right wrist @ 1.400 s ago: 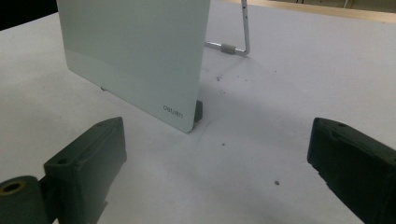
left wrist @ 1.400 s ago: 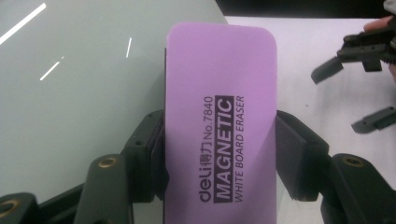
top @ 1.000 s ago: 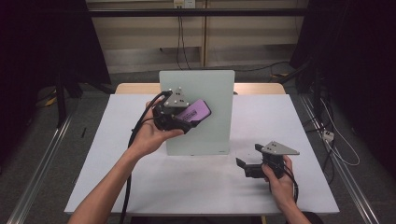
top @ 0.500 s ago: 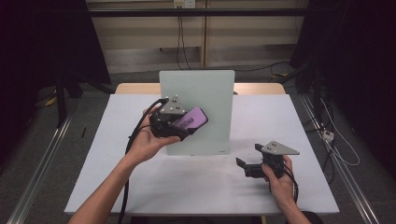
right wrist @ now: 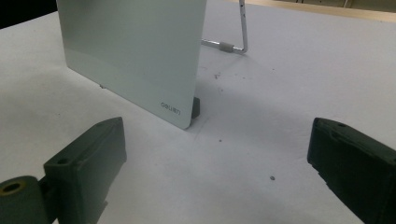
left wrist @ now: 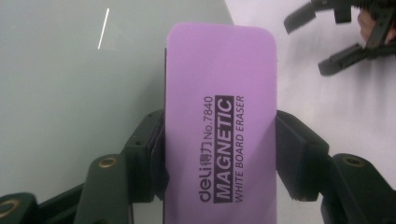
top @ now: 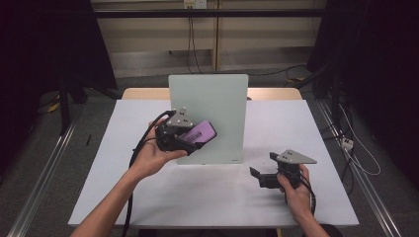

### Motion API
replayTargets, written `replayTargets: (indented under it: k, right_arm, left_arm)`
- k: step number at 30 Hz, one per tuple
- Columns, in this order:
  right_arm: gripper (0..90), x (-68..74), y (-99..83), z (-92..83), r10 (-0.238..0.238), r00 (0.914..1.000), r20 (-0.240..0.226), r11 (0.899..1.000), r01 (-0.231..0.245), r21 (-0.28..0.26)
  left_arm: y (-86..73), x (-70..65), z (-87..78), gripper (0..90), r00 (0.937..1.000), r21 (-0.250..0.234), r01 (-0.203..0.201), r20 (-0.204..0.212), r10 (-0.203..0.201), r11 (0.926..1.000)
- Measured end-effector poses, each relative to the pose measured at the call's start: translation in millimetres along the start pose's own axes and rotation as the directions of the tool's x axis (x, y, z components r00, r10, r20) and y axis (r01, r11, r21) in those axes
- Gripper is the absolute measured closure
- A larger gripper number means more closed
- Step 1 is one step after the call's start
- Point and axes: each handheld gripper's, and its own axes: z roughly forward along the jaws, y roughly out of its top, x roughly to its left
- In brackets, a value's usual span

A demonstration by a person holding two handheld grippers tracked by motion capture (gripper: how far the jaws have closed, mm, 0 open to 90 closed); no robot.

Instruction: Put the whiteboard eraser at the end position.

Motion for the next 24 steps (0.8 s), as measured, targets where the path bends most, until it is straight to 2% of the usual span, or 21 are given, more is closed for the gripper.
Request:
replayTargets:
  k: [11, 22, 24]
  right_arm:
    - [4.8, -0.6, 0.0, -2.7, 0.001, 1.0000, -0.003, 1.000, -0.001, -0.011]
    - [4.8, -1.2, 0.4, -2.0, -0.005, 1.0000, -0.001, 1.000, 0.005, -0.012]
    - [4.9, -0.5, 0.9, -1.5, -0.006, 1.0000, 0.001, 1.000, 0.006, -0.012]
  left_arm:
    - [0.7, -15.7, 3.6, 40.8, 0.9986, 0.027, -0.034, 0.042, 0.033, 0.9991]
    - [-9.6, -22.2, 10.4, 40.8, 0.9962, 0.050, -0.030, 0.084, 0.026, 0.9983]
    - [-12.0, -23.3, 10.5, 40.7, 0.9942, 0.048, -0.018, 0.107, 0.012, 0.9987]
